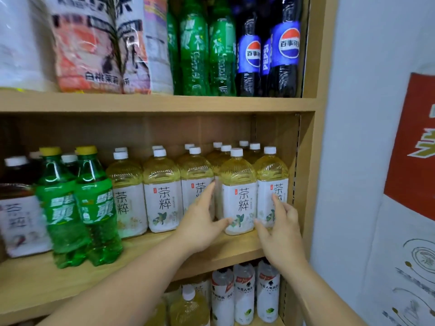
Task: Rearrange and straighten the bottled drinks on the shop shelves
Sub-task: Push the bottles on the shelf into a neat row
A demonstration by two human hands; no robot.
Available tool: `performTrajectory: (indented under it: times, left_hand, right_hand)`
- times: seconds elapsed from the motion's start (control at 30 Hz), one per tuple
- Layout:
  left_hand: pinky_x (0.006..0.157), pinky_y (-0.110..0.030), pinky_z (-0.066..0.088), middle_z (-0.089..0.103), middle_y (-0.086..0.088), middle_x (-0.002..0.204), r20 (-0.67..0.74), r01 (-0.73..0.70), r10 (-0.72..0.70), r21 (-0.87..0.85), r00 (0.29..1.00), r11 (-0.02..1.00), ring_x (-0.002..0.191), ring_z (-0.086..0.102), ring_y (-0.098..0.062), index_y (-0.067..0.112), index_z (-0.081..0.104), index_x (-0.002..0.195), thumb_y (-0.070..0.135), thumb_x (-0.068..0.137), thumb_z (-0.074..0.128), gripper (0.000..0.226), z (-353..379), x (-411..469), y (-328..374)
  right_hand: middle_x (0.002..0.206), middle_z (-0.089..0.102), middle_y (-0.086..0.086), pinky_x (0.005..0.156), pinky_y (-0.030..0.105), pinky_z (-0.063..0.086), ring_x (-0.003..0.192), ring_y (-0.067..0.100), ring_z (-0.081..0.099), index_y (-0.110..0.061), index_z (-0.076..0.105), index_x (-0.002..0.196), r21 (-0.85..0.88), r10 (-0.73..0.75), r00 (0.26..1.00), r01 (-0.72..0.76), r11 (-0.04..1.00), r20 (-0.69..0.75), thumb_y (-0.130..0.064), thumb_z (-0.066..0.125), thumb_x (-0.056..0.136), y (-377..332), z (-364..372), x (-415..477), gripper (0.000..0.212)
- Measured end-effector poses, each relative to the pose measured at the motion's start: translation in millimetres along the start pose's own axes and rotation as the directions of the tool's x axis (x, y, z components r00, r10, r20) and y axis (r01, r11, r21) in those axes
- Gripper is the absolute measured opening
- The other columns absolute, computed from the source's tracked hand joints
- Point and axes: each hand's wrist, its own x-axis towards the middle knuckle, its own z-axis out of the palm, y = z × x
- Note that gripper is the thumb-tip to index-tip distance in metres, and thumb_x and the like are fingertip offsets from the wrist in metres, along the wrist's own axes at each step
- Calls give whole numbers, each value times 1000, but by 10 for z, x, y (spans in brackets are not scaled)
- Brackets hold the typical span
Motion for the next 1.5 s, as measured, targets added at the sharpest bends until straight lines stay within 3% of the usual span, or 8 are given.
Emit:
performTrajectory:
  times: [0.23,0.53,0.77,0.93,1.1,1.2,1.3,1.5]
  left_hand:
    - [84,-24,55,52,27,126,-280,-13,35,80,959,997,111,53,5,43,51,137,32,87,77,58,-741,-917,-89]
    - [86,-39,57,57,13,120,-627,237,-154,50,764,970,105,60,-7,35,53,129,29,85,79,52,-1759,-1659,-789]
    - [96,-37,54,53,10,137,-547,340,-309,-47,778,939,119,56,-12,37,41,144,45,86,76,69,-1995,-1519,-1266]
    - [81,-9,43,55,28,119,-462,296,-317,-119,828,948,106,56,8,36,42,135,36,86,78,61,-1965,-1273,-1392]
    - [95,-21,40,54,23,128,-373,302,-332,-137,866,943,113,54,4,32,41,141,40,84,79,69,-1980,-1228,-1538]
    - [98,-24,37,47,19,128,-365,310,-342,-146,866,940,118,46,-2,23,38,149,32,88,77,73,-1990,-1202,-1544]
    - [98,-24,40,51,22,127,-337,307,-346,-164,876,937,115,52,0,28,40,144,29,89,76,65,-1994,-1210,-1594]
    - [81,-3,33,38,43,109,-253,291,-338,-205,907,934,90,47,26,36,36,146,24,92,73,66,-2027,-1250,-1634]
  right_hand:
    - [140,37,-11,110,34,39,133,13,42,-30,44,146,194,-206,978,205,959,-15,-43,65,94,-778,195,-364,58]
    - [137,45,-15,105,40,49,122,3,48,-41,43,140,448,-253,927,108,887,277,-46,68,92,-1583,1134,-752,54]
    - [138,48,-16,100,26,49,127,4,50,-40,36,149,501,-233,869,-20,865,437,-43,72,91,-1872,1665,-757,68]
    - [131,50,-22,99,23,44,129,6,51,-33,35,153,484,-179,848,-101,869,499,-35,77,90,-1949,1858,-634,76]
    - [139,36,-29,109,22,34,135,-2,34,-33,25,158,389,-212,820,-14,921,532,-34,74,92,-1951,1891,-667,82]
    - [135,41,-37,115,27,36,133,-7,40,-46,30,147,373,-202,830,-8,928,520,-36,79,88,-1957,1870,-673,78]
    - [116,37,-47,98,1,35,105,-35,42,-56,39,116,327,-196,837,22,945,511,-30,79,89,-1959,1843,-701,55]
    - [131,58,-27,111,32,44,123,-9,52,-42,49,132,287,-216,871,91,954,441,-43,77,88,-1966,1859,-746,52]
